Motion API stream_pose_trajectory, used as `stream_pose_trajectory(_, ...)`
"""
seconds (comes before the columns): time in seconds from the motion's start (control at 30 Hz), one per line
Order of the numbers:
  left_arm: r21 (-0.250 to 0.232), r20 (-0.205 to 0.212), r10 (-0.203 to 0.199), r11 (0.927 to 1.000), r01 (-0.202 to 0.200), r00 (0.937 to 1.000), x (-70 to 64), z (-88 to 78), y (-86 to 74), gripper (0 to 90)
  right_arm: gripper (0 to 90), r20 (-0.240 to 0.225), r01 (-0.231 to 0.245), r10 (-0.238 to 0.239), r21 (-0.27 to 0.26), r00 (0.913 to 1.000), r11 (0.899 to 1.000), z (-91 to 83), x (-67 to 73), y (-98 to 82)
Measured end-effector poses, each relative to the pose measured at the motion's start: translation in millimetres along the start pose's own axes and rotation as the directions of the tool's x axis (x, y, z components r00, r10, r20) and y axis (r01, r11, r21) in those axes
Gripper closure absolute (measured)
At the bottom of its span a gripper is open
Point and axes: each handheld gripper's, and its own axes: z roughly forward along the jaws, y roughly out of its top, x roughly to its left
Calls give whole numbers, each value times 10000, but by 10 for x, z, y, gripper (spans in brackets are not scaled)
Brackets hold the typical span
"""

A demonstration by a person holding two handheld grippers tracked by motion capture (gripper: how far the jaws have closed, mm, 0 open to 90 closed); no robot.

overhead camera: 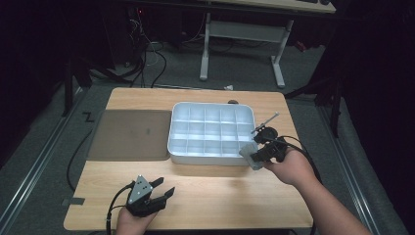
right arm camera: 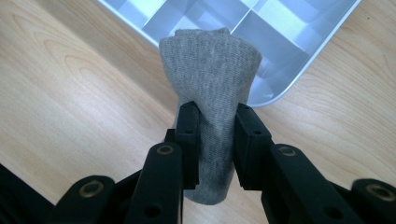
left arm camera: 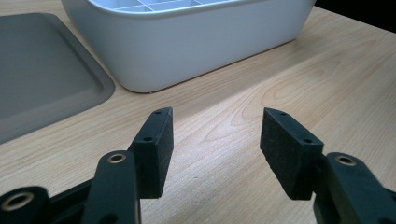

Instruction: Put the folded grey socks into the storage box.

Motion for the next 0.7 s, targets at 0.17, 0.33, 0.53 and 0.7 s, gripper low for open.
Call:
stream_pose_trajectory(0.17, -4, 31, -16, 10000, 16, 10000, -2, 1, -1, 452, 749, 23, -39, 39, 55, 10000, 10000, 40, -70, 104)
stream_pose_trajectory(0.33, 5, 48, 1, 10000, -1, 10000, -3, 5, -2, 452, 749, 144, -233, 231, 166, 9996, 9996, 83, -156, 201)
stream_pose_trajectory(0.53, 24, 66, -36, 10000, 36, 10000, 0, 1, -2, 452, 749, 174, -412, 406, 382, 9990, 9984, 156, -235, 311)
stream_pose_trajectory(0.7, 26, 98, -10, 10000, 9, 10000, -12, 4, -2, 452, 749, 229, -555, 544, 496, 9983, 9972, 239, -299, 381)
